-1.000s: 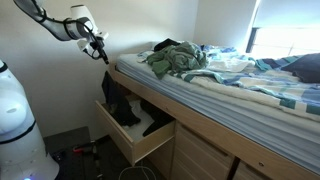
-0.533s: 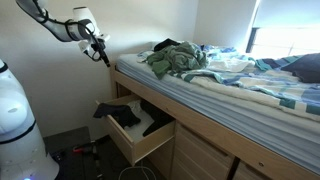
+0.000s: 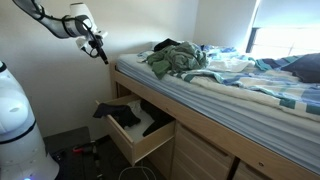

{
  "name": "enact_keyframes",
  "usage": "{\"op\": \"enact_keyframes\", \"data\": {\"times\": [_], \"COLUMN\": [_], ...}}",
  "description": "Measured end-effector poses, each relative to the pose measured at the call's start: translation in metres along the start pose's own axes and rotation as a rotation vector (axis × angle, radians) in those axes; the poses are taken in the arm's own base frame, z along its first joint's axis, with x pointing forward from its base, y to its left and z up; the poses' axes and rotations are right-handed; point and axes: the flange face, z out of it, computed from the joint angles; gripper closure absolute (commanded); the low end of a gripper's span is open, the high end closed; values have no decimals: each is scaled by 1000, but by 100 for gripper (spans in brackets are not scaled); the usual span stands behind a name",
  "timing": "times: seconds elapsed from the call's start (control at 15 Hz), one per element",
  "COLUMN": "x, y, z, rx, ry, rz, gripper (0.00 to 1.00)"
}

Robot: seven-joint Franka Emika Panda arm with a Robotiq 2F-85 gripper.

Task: Put the black t-shirt in the drawer then close it

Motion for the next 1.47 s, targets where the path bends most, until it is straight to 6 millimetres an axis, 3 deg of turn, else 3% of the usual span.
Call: {"op": "enact_keyframes", "data": {"times": [0.33, 0.67, 1.07, 1.47], "x": [-25, -53, -101, -130], "y": [7, 26, 53, 72], "z": [32, 81, 142, 180], "rx": [-22, -52, 4, -18], "ry": [-89, -177, -219, -302], "rz": [9, 14, 15, 54], "gripper": [0, 0, 0, 0]}}
